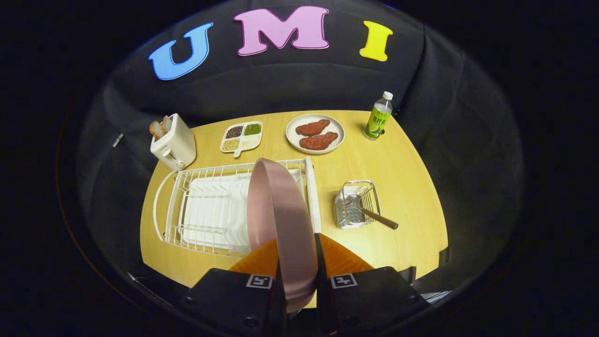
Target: Take the plate from the dish rack, then take the spoon from the basket and place it into the plate.
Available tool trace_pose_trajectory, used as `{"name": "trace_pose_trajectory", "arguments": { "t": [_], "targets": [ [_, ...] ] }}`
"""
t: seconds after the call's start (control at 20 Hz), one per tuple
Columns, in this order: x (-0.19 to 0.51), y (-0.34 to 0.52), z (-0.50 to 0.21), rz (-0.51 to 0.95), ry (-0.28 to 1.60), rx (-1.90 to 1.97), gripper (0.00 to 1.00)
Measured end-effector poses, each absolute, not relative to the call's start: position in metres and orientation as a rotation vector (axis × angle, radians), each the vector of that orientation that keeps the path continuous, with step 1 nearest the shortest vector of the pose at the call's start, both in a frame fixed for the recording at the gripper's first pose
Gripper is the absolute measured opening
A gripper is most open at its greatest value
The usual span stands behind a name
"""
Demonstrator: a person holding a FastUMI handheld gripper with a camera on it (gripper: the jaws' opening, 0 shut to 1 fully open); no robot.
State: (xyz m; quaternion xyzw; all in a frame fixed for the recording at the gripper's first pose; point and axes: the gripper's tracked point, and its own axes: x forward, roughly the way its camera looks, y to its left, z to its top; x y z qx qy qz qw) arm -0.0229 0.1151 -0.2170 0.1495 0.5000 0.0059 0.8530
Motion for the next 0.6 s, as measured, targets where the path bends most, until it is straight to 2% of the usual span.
{"name": "trace_pose_trajectory", "arguments": {
  "t": [0.25,0.6],
  "targets": [
    [-0.092,0.137,-0.232,0.109,1.108,0.459,0.3],
    [-0.153,0.169,-0.296,0.17,1.21,0.558,0.3]
  ]
}}
